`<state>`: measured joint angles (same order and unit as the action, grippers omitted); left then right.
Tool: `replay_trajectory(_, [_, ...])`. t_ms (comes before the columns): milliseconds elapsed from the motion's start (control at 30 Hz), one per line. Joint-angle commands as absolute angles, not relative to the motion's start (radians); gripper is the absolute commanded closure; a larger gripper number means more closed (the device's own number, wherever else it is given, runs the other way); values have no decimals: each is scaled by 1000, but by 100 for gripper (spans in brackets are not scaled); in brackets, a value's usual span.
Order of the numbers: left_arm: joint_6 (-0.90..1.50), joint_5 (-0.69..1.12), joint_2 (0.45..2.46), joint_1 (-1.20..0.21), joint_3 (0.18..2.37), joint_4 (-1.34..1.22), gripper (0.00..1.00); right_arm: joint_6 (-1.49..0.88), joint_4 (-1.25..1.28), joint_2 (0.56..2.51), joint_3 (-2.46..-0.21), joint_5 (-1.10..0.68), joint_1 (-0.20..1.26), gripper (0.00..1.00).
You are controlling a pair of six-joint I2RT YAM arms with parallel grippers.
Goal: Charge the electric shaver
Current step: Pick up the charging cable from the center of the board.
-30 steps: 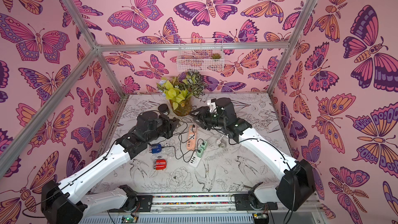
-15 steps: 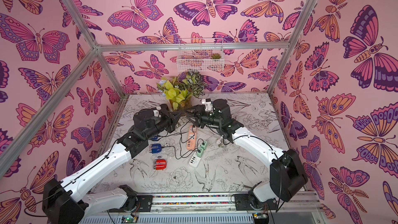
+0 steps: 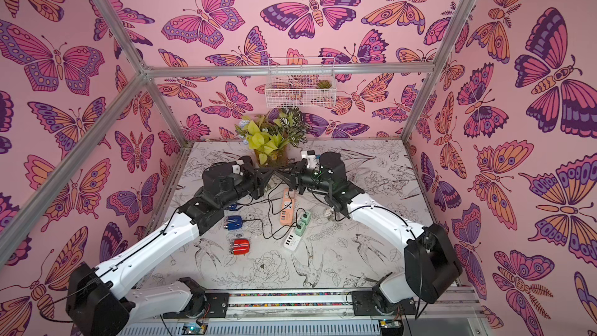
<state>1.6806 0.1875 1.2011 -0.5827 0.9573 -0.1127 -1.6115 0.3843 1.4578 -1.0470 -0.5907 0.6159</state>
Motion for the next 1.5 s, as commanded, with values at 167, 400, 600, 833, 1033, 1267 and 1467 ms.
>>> replay_trajectory(167, [1677,202,1195,-580,959,-144,100,-1601,357,1454,-1064,-575,619,90])
replay_trajectory(400, [1655,192,1175,-571,967,-96,75,-1535,257,1443,-1092,-605,614,100])
replay_trajectory(600, [1646,229,1153,-520,958,-29,54,-1532,250,1410,-1055,-623,604,100])
replay_trajectory(833, [1637,275,1185,-500,966,-19,55,-1557,282,1408,-1039,-623,604,100])
replay_trajectory(1033, [1631,310,1232,-500,995,-39,57,-1555,280,1408,-1037,-633,604,100])
replay_trajectory(1267, [1634,309,1262,-500,999,-63,72,-1563,288,1406,-1033,-634,604,100])
replay_trajectory(1467, [1636,308,1263,-500,991,-69,88,-1560,285,1404,-1028,-632,603,100])
